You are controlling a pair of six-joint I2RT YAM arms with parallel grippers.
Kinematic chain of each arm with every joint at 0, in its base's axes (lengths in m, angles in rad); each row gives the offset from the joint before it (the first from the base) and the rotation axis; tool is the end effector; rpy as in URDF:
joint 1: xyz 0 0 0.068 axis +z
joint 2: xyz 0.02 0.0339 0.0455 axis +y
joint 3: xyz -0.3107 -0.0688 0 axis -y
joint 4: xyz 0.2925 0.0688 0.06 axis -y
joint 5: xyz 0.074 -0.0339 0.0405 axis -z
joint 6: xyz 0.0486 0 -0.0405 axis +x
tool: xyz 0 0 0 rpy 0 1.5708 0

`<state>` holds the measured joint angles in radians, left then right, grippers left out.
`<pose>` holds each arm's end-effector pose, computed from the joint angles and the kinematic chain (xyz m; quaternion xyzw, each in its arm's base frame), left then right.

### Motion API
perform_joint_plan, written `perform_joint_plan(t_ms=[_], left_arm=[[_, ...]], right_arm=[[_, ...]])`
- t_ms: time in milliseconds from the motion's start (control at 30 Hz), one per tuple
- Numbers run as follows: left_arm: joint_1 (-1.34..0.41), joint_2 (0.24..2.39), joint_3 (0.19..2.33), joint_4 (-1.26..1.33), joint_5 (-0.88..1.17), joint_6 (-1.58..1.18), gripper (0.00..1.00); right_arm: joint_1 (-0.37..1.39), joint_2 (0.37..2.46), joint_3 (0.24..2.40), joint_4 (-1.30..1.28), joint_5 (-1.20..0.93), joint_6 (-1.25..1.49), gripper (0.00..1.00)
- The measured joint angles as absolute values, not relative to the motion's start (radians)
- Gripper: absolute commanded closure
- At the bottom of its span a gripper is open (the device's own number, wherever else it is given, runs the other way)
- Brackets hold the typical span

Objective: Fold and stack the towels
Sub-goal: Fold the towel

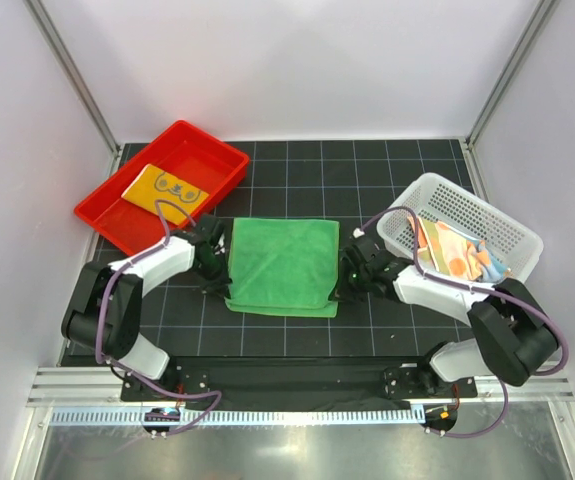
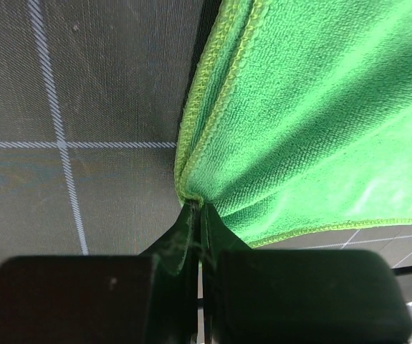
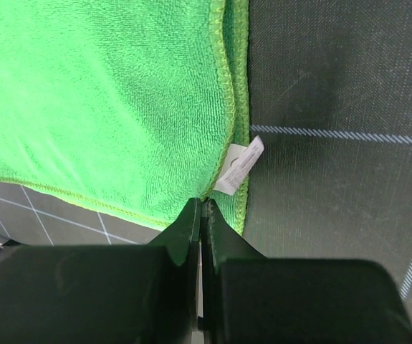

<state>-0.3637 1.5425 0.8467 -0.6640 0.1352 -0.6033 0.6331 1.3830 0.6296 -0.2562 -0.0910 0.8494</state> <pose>0.2778 -0.1128 0.1632 -0.1115 0.9859 -0.1083 0.0618 0.2243 0.1701 0.1588 0.0911 0.9556 0.2190 0.1745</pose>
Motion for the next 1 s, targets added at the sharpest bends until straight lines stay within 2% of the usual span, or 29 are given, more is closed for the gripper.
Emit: perform_joint_plan(t_ms=[300, 567, 667, 733, 800, 833, 867, 1000], left_arm=[[-0.368, 1.475, 0.876, -0.689, 0.079, -0.602, 1.0], [-0.404, 1.473, 0.853, -0.687, 0.062, -0.605, 1.0], [-0.416, 1.473, 0.837, -0.685, 0.061, -0.614, 0.9], [-0.418, 1.473, 0.823, -0.685, 0.06, -0.62, 0.78], [-0.418, 1.473, 0.81, -0.685, 0.054, -0.624, 0.73], [-0.418, 1.473, 0.805, -0.686, 0.052, -0.626, 0.66], [-0.419, 1.473, 0.803, -0.686, 0.05, -0.625, 0.64], [-0.426, 1.473, 0.803, -0.685, 0.05, -0.63, 0.64]], right_arm=[[0.633, 1.25, 0.641, -0.318, -0.097, 0.818, 0.99], [0.645, 1.222, 0.516, -0.273, -0.126, 0.821, 0.99], [0.646, 1.222, 0.487, -0.26, -0.127, 0.821, 0.96], [0.646, 1.222, 0.474, -0.247, -0.13, 0.821, 0.88], [0.646, 1.222, 0.463, -0.239, -0.135, 0.822, 0.8], [0.646, 1.221, 0.461, -0.239, -0.137, 0.82, 0.77], [0.646, 1.22, 0.461, -0.239, -0.14, 0.819, 0.72], [0.646, 1.187, 0.459, -0.24, -0.15, 0.819, 0.69]])
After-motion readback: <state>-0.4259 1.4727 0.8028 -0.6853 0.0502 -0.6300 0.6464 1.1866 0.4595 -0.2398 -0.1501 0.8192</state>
